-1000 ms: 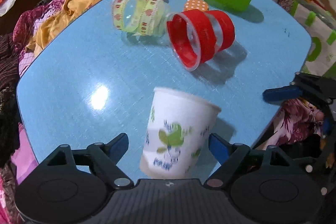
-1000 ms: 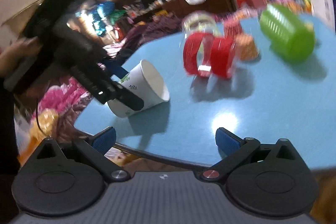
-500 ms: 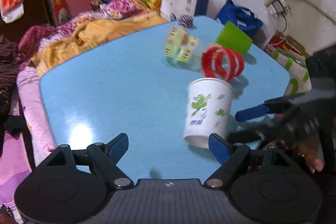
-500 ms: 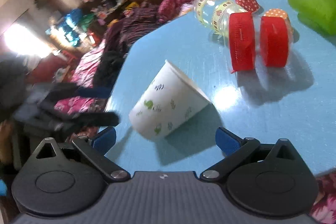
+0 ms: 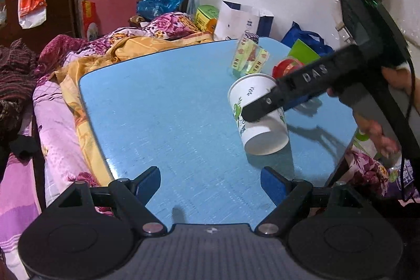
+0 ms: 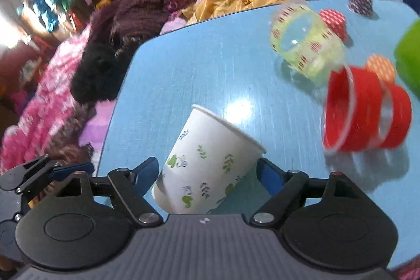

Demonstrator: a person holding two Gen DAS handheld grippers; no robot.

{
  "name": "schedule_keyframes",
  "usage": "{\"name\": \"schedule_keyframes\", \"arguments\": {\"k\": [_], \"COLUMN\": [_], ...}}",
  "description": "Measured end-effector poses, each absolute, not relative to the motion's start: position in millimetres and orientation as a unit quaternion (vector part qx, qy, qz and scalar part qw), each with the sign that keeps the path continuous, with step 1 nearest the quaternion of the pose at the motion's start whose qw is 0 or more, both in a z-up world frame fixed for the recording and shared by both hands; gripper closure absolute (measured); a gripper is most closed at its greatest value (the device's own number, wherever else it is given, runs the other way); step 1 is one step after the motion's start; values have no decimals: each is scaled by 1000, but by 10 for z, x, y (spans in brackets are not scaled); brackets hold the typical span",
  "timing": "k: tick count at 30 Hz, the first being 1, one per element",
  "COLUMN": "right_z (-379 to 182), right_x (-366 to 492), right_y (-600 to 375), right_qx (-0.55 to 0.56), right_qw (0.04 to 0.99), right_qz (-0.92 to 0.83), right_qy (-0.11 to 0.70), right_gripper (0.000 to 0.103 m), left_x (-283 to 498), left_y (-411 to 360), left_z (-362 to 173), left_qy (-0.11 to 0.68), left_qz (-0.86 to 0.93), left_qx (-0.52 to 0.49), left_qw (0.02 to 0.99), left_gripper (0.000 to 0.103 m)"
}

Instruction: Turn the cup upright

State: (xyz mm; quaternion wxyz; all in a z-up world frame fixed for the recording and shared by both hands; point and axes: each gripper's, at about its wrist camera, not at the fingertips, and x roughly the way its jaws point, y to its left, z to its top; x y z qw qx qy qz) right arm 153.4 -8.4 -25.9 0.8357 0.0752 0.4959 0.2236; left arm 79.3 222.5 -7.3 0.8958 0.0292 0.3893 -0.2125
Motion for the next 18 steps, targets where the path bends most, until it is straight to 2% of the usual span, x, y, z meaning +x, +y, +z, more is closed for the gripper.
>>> {"name": "schedule_keyframes", "arguments": {"k": [4, 6, 11, 15, 18], "right_z": [-233, -257, -225, -100, 67], "right_x": [1657, 1698, 1725, 1630, 1442], "right_y": [51, 108, 155, 100, 9], "right_qx": [53, 46, 21, -1, -24], "right_qw": [829, 821, 827, 843, 866], "right_qz": [217, 220, 214, 227, 245], "right_qy": [512, 525, 520, 488, 434], "right_gripper": [23, 30, 33, 33, 33], "left_x": [756, 741, 722, 701, 660], "left_y": [2265, 2269, 2302, 2318, 2254], "left_z": [-89, -95, -124, -125, -91], "left_qy": [385, 383, 381, 373, 357], "left_qz": [-211, -213, -213, -214, -214], "left_qx": [27, 27, 24, 15, 7], "left_qw": [898, 899, 899, 903, 909], "left_gripper": [17, 17, 17, 17, 17]}}
